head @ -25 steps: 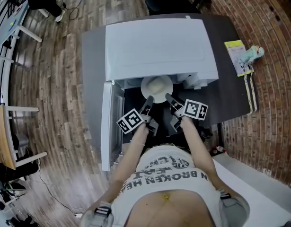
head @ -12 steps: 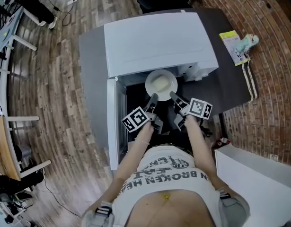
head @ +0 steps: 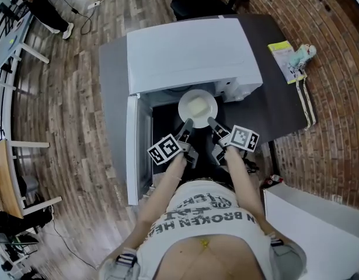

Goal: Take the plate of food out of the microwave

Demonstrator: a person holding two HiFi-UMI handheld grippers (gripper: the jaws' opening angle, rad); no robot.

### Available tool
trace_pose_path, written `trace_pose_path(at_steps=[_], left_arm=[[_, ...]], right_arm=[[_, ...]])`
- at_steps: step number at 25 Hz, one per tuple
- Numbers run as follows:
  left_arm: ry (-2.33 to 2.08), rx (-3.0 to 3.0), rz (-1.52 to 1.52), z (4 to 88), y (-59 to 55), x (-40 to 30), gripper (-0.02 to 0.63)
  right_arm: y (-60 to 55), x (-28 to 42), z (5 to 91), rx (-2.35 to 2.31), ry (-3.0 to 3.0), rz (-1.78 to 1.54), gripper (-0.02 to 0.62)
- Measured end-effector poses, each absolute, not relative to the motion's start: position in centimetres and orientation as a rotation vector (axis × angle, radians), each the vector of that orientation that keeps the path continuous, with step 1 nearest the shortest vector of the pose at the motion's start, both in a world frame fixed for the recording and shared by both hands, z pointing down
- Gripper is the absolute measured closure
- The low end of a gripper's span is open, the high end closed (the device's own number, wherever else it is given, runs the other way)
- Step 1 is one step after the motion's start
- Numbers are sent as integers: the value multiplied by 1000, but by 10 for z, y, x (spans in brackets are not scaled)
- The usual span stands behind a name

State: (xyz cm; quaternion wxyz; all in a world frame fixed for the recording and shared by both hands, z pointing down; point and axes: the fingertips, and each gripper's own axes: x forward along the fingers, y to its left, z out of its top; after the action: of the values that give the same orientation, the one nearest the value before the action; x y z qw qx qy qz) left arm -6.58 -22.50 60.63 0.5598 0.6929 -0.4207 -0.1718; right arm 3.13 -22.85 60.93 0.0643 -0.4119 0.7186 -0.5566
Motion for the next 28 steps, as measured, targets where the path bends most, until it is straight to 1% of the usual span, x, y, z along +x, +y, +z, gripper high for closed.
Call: trace_pose_path(at_steps=[8, 28], left_arm=[[-1050, 1623, -441, 596, -199, -38, 565], [-1177, 1543, -526, 593, -111, -8, 565]], right_arm=[[-209, 59, 600, -1174, 2231, -1696, 538], [-136, 87, 600, -987, 2371, -1766, 540]])
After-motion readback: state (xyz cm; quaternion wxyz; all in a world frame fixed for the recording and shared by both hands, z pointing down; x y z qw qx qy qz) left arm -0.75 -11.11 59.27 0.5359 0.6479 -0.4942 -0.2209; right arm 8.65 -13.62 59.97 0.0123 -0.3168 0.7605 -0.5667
